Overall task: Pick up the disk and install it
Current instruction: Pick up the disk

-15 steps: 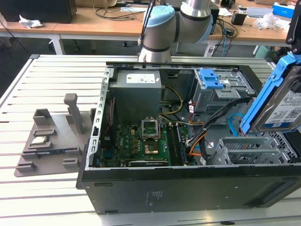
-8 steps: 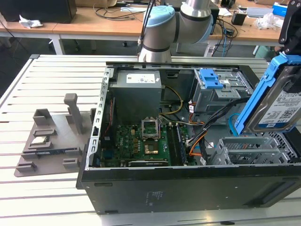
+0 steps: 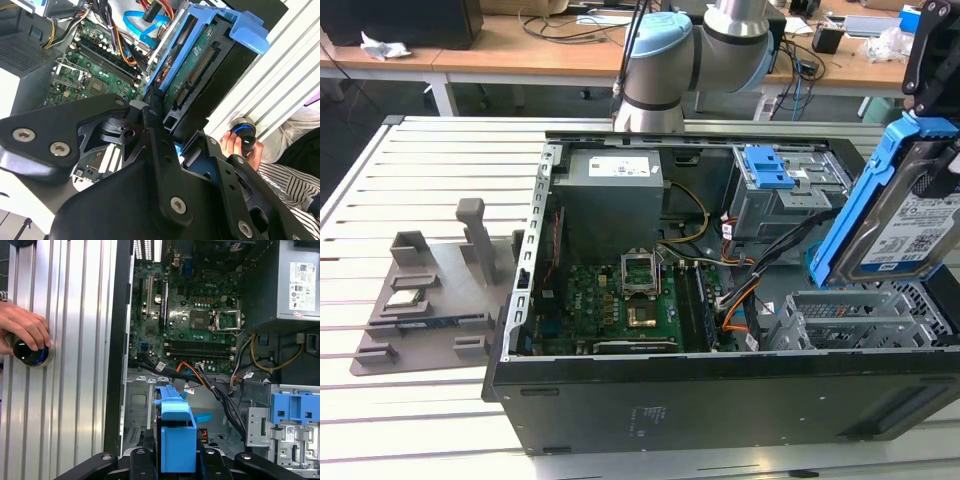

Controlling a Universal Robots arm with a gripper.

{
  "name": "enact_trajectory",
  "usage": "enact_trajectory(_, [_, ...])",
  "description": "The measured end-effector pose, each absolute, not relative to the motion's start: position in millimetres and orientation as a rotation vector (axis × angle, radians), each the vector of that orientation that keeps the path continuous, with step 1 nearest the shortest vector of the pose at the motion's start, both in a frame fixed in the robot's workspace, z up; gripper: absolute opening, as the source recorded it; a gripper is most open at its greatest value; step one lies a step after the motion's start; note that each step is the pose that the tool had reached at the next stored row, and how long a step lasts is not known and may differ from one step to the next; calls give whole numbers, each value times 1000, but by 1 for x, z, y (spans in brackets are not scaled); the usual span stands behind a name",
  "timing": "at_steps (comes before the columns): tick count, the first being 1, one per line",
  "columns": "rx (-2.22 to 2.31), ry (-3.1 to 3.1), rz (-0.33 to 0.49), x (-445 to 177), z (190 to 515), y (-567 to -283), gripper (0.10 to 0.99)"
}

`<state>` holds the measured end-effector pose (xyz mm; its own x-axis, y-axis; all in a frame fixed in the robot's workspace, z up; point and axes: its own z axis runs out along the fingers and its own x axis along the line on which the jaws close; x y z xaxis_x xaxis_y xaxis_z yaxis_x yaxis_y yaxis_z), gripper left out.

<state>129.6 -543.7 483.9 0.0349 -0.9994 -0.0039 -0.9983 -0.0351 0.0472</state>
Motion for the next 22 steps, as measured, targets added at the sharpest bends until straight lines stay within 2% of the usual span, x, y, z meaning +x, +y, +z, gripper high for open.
enact_trajectory(14, [2181, -2218, -57, 127, 463, -544, 365])
enact_trajectory(22, [2181, -2218, -57, 127, 463, -544, 365])
